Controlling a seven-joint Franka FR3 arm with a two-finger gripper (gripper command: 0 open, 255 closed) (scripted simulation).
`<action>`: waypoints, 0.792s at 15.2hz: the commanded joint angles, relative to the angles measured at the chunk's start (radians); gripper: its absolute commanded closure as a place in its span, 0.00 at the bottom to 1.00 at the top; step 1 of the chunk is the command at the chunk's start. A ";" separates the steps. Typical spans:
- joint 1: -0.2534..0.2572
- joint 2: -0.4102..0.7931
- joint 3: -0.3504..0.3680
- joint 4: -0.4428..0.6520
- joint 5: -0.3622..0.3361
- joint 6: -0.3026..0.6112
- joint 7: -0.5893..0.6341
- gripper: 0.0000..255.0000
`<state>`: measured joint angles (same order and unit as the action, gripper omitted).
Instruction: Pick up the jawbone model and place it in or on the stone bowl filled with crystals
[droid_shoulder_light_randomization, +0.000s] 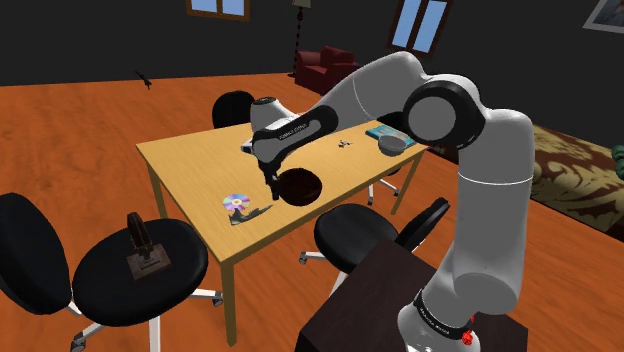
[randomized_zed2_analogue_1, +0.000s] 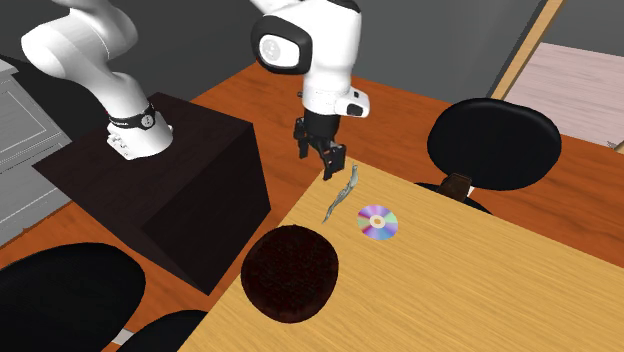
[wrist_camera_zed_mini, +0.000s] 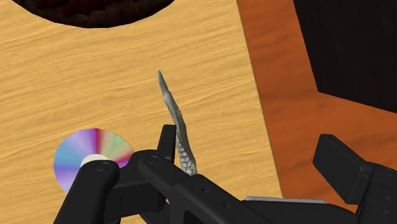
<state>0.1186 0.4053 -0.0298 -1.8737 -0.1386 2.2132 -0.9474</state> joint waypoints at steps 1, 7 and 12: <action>0.008 0.075 0.013 0.061 -0.013 0.010 -0.038 0.00; 0.032 0.298 0.045 0.279 -0.059 0.004 -0.154 0.00; 0.037 0.370 0.049 0.328 -0.072 0.025 -0.178 0.00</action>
<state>0.1557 0.7636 0.0195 -1.5531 -0.2095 2.2337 -1.1239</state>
